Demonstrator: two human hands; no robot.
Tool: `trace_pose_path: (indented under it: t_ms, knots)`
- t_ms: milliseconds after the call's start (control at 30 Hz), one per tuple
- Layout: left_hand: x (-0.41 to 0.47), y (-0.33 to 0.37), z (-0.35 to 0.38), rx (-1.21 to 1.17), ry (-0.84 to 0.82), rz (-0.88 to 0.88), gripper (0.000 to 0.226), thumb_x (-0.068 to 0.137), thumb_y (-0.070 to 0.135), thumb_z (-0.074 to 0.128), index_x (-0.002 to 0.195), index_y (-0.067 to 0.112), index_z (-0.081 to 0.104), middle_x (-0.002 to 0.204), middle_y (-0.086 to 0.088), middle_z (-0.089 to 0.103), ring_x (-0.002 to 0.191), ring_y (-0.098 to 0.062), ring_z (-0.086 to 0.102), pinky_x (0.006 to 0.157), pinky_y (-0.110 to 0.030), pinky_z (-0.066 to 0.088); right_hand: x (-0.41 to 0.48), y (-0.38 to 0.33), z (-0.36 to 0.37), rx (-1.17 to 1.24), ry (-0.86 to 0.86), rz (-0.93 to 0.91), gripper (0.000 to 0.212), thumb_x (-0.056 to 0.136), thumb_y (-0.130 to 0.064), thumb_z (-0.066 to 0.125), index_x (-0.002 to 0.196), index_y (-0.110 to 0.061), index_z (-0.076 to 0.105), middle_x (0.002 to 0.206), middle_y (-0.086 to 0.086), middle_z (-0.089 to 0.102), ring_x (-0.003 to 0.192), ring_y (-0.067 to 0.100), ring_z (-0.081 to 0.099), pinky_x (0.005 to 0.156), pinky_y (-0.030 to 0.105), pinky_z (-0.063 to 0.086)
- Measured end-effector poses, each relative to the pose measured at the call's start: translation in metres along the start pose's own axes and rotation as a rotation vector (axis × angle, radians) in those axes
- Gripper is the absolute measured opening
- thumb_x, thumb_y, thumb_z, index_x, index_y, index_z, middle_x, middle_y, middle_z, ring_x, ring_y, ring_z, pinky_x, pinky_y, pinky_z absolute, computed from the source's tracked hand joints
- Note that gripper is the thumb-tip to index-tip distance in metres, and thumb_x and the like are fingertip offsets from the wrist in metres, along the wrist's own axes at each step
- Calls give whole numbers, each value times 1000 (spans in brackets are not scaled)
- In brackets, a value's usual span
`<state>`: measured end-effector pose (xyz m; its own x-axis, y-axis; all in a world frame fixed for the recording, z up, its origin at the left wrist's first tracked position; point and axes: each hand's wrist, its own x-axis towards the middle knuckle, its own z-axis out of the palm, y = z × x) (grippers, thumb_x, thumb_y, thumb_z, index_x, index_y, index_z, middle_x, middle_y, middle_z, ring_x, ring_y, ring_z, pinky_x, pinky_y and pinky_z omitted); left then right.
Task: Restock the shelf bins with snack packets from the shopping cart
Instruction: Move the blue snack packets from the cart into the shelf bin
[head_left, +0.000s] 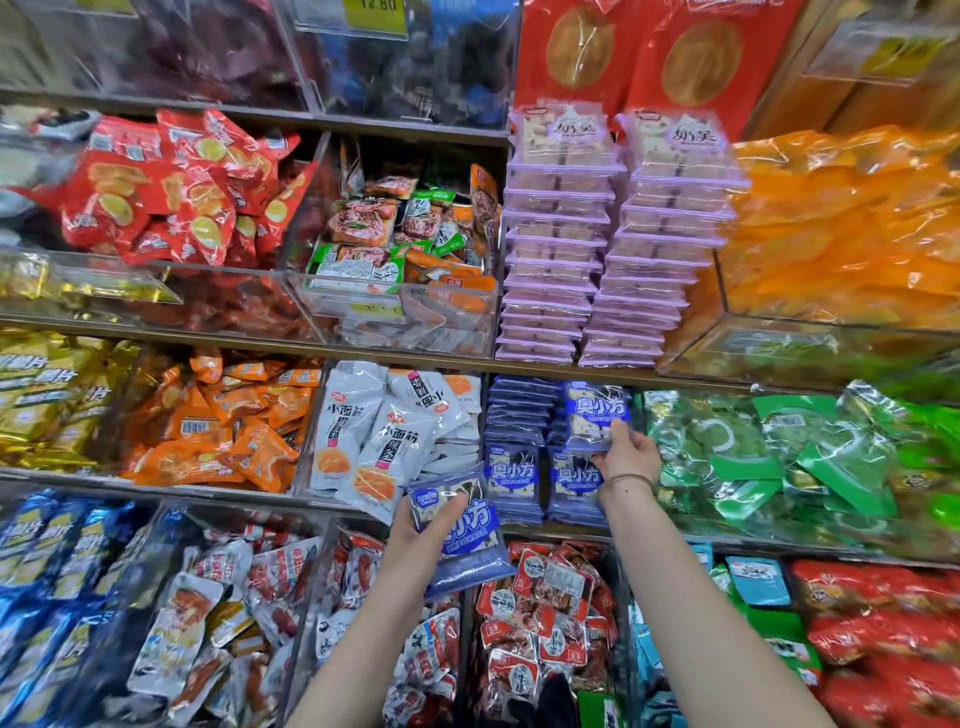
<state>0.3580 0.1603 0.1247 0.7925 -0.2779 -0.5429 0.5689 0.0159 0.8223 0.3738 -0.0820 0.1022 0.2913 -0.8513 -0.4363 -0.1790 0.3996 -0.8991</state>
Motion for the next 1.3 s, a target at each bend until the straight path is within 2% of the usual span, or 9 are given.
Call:
trace_pose_path:
  t_ms: [100,167,333,567,767,900,1067,1133,1300]
  knots:
    - [0,0,0,-3,4,-6,130,43,71,71,152,33,10,158,3,24,143,-25,26,113,-50,24,-3,-7,10,88,30,-1,18,93,-25,54,98,-8,51,72,-2,52,62,13,53,48,17,48]
    - [-1,-1,-1,-5,10,-10,129,44,70,71,152,33,10,157,3,24,143,-25,27,112,-49,25,-4,-11,17,108,32,3,16,94,-23,53,99,-9,49,73,-2,50,61,11,50,46,15,48]
    - [-2,0,-1,-10,-14,9,128,39,73,73,150,34,22,151,1,39,137,-24,38,113,-50,30,-4,-20,28,134,38,48,14,94,-20,53,100,-11,45,73,-2,48,55,11,44,51,18,46]
    - [-1,-3,-4,-30,-5,12,122,48,67,73,151,34,16,151,2,38,136,-23,38,108,-44,32,-18,-7,12,145,-39,37,18,94,-23,55,105,-13,46,83,-3,50,64,9,50,64,20,50]
    - [5,-8,-10,-40,29,2,105,69,55,72,152,30,12,154,3,31,139,-22,33,110,-43,29,-36,55,-22,6,-127,27,34,92,-21,57,122,-9,47,121,8,52,86,15,59,75,27,52]
    - [3,-8,-17,-46,55,11,98,72,47,72,152,30,18,150,2,39,129,-18,45,104,-40,32,-38,79,-11,-23,-153,106,26,92,-17,56,114,-10,46,130,9,46,96,18,53,65,23,49]
    - [6,-9,-29,-79,144,-37,66,92,34,58,150,27,26,153,0,34,129,-19,41,100,-40,34,-25,79,21,-55,-306,246,24,93,-7,51,116,-5,45,126,14,47,97,23,54,90,37,50]
    - [7,-8,-31,-67,156,-58,59,94,31,55,148,24,32,150,-2,39,128,-22,45,101,-42,38,-22,81,25,-238,-366,232,28,96,-9,48,123,-4,46,125,20,53,98,29,58,91,39,51]
    - [4,-6,-28,-65,177,-82,53,94,32,55,144,25,37,124,3,58,101,-12,60,80,-36,50,-16,83,16,-1246,-416,-265,39,97,-35,41,129,-13,48,131,13,39,75,26,58,78,38,53]
